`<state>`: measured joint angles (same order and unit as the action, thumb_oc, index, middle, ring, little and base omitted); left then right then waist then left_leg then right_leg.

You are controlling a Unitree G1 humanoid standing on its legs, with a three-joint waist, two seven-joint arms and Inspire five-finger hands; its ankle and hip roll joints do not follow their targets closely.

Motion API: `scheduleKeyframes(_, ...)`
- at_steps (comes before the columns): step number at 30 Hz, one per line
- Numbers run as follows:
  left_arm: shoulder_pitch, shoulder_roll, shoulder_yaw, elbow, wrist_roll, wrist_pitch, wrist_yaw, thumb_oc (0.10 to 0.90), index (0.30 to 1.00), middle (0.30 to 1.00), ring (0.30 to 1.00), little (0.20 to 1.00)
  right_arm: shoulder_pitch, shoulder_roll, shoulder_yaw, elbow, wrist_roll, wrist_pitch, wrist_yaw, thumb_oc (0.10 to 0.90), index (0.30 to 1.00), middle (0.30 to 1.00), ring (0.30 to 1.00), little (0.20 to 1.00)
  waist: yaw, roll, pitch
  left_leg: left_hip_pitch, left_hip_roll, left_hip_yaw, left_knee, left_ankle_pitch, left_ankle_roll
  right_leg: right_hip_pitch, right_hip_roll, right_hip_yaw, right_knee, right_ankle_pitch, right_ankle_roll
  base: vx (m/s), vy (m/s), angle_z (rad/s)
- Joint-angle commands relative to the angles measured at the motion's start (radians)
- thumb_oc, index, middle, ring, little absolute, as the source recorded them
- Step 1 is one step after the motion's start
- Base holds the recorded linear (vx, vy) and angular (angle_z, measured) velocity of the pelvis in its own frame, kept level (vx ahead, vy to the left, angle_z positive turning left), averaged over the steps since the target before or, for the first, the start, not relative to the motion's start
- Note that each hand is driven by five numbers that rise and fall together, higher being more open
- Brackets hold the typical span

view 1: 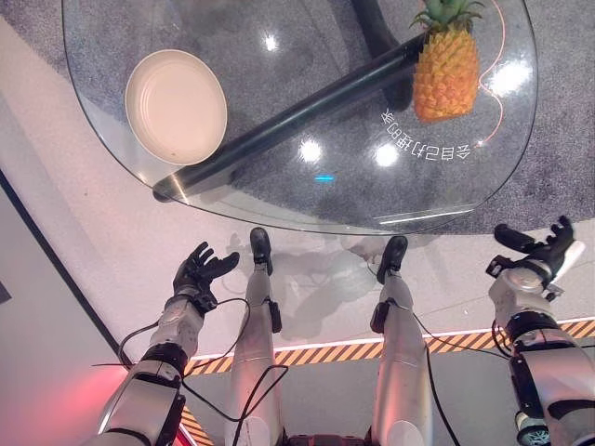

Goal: Pick up the fruit to the plate

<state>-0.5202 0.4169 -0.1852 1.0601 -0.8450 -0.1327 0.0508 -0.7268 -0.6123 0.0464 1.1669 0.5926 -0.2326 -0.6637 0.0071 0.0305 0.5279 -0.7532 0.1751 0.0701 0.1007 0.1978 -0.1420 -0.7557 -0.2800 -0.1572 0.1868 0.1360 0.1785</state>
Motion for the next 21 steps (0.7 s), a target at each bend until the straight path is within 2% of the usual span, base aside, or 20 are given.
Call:
scheduleKeyframes(1, 0.006, 0.063, -0.007, 0.041, -0.002, -0.004, 0.006, 0.8, 0.9, 0.9, 0.9, 0.9, 0.018, -0.094, -0.047, -0.019, 0.043, -0.087, -0.138, 0.8, 0.9, 0.9, 0.9, 0.9, 0.027, -0.034, -0.008, -0.023, -0.02, -0.068, 0.111, -0.104, 0.003, -0.044, -0.007, -0.04, 0.041, 0.037, 0.03, 0.0, 0.0, 0.0)
scheduleKeyframes(5, 0.022, 0.057, -0.023, 0.03, -0.014, -0.01, 0.017, 0.8, 0.9, 0.9, 0.9, 0.9, 0.014, -0.12, -0.054, -0.148, 0.008, -0.21, -0.265, 0.8, 0.9, 0.9, 0.9, 0.9, 0.022, -0.037, -0.008, -0.005, -0.022, -0.065, 0.099, -0.111, 0.008, -0.026, -0.005, -0.045, 0.028, 0.034, 0.031, 0.02, 0.018, 0.0)
scheduleKeyframes(9, 0.042, 0.053, -0.025, 0.009, -0.015, -0.011, 0.019, 0.8, 0.9, 0.9, 0.9, 0.9, 0.012, -0.123, -0.039, -0.296, -0.087, -0.25, -0.375, 0.8, 0.9, 0.9, 0.9, 0.9, 0.016, -0.035, -0.008, -0.002, -0.027, -0.061, 0.093, -0.109, 0.009, -0.026, -0.005, -0.044, 0.024, 0.035, 0.033, 0.01, 0.044, -0.01)
scheduleKeyframes(13, 0.05, 0.049, -0.023, 0.003, -0.022, -0.011, 0.002, 0.8, 0.9, 0.9, 0.9, 0.9, -0.023, -0.141, -0.005, -0.502, -0.282, -0.234, -0.463, 0.8, 0.9, 0.9, 0.9, 0.9, 0.011, -0.029, -0.008, 0.001, -0.033, -0.058, 0.087, -0.106, 0.014, -0.027, -0.008, -0.04, 0.023, 0.032, 0.033, -0.01, 0.052, 0.0)
scheduleKeyframes(17, 0.066, 0.029, -0.019, 0.003, -0.015, -0.029, -0.002, 0.8, 0.9, 0.9, 0.9, 0.9, -0.031, -0.144, 0.021, -0.687, -0.43, -0.176, -0.509, 0.8, 0.9, 0.9, 0.9, 0.9, 0.006, -0.023, -0.008, 0.001, -0.038, -0.052, 0.079, -0.1, 0.018, -0.031, -0.007, -0.037, 0.02, 0.028, 0.032, 0.0, 0.054, 0.01)
scheduleKeyframes(21, 0.081, 0.014, -0.009, -0.002, -0.007, -0.037, -0.003, 0.8, 0.9, 0.9, 0.9, 0.9, -0.031, -0.135, 0.035, -0.805, -0.505, -0.119, -0.514, 0.8, 0.9, 0.9, 0.9, 0.9, 0.006, -0.016, -0.008, 0.001, -0.041, -0.047, 0.074, -0.096, 0.021, -0.033, -0.009, -0.035, 0.022, 0.023, 0.031, 0.0, 0.039, 0.0)
